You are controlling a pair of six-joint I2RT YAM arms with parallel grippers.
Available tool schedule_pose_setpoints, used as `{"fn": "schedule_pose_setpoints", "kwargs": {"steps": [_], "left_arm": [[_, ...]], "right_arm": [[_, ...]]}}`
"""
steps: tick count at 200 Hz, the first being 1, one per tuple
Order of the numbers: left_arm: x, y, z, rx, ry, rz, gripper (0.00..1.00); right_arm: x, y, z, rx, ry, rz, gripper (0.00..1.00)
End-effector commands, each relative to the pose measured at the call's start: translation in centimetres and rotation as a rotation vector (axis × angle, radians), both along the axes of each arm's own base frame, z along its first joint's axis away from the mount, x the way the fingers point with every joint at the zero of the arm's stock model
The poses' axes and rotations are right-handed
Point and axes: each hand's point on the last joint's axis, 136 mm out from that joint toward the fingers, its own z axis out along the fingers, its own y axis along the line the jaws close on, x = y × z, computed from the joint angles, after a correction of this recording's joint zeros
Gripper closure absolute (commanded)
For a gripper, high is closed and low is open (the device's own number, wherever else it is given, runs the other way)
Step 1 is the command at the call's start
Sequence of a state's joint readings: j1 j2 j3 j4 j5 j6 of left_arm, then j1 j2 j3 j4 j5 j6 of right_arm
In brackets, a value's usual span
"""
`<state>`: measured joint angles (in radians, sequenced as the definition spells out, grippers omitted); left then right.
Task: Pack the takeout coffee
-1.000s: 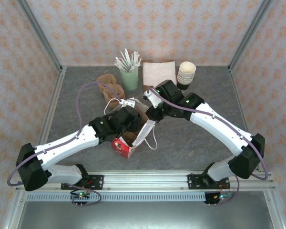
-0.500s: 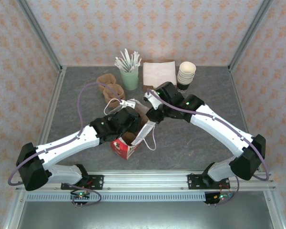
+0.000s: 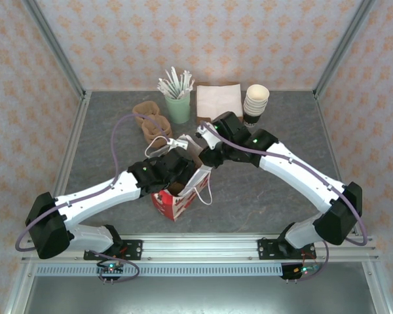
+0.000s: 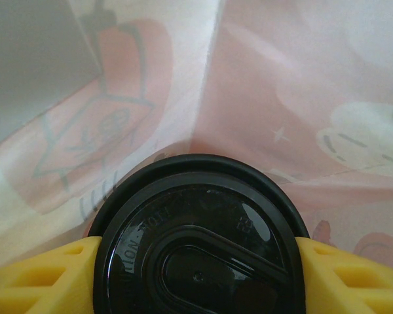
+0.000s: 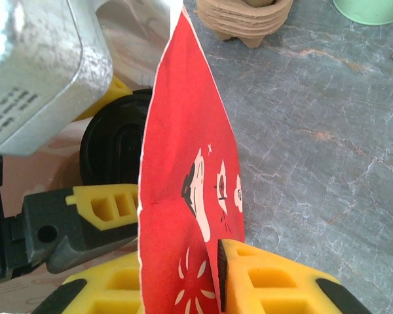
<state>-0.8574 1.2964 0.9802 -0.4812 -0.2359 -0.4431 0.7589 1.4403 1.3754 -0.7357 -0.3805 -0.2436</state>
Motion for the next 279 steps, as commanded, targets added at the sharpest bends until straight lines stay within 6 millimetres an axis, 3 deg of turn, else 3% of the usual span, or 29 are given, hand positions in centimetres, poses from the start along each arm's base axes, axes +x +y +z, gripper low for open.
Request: {"fn": "schedule_pose_setpoints", "kwargs": {"steps": [1,43,131,196,279], "left_arm": [[-0.4,0.6,-1.2,0.051,0.032,-0.012,0.39],[-0.2,0.5,0.2,0.033,0.027,-0.027,0.39],[0.0,1.1,6.1,-0.033,-0.064,-0.005,0.39],[-0.4,1.4,7.1,-0.057,-0.086,0.007,0.39],[0.3,1.4,10.0,-0.066,-0.156,0.022,0.39]], "right_arm": [[0.5,0.6,0.6,0.007,-0.012,-0.013,0.75],[0.8,0.5,1.2,0.006,-0.029,-0.014,0.75],[2.5,-0.4,3.8,-0.018,-0.165,-0.040,0.81],[3.0,-1.0,5.9,-0.014,-0.267,-0.043,0.86],[3.4,-0.5,9.2,0.032,-0.362,-0.019,0.97]]}}
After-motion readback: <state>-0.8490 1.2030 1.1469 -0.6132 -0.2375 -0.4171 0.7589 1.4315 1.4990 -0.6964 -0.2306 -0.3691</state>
